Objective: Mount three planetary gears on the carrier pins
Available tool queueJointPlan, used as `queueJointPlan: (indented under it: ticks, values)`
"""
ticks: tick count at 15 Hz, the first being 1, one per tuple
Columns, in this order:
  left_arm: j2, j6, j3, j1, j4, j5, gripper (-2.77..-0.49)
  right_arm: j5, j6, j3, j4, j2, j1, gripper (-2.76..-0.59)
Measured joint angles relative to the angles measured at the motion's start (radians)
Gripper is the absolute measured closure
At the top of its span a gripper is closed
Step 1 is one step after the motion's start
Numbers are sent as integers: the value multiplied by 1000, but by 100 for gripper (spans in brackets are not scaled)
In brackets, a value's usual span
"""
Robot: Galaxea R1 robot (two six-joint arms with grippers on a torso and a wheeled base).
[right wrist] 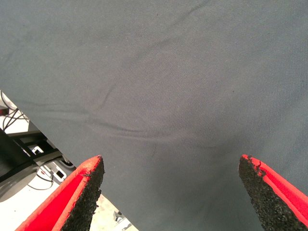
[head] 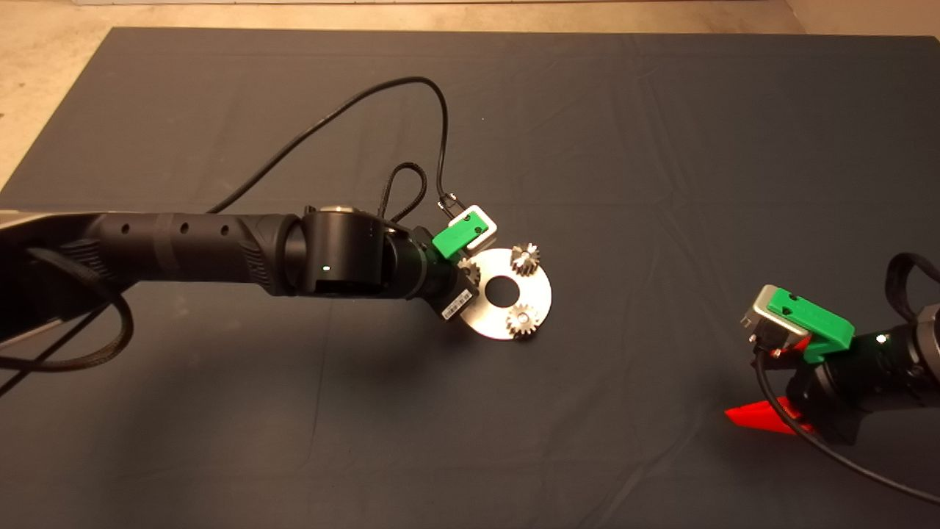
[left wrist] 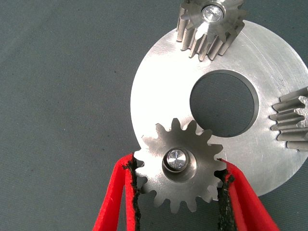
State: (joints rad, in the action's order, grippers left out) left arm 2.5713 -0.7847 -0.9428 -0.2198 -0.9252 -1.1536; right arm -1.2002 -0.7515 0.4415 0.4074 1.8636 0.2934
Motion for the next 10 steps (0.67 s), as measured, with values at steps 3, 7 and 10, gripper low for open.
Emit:
queueJointPlan:
  ticks: [3,7,10]
  values:
    - [0,0,0,0,0,0,-82,0,0,0,0,0,0,-207]
    - [0,1,0,0,1,-2,-94,0,0,0,0,0,0,-207]
    - [0,1,0,0,-1,-7,-117,0,0,0,0,0,0,-207]
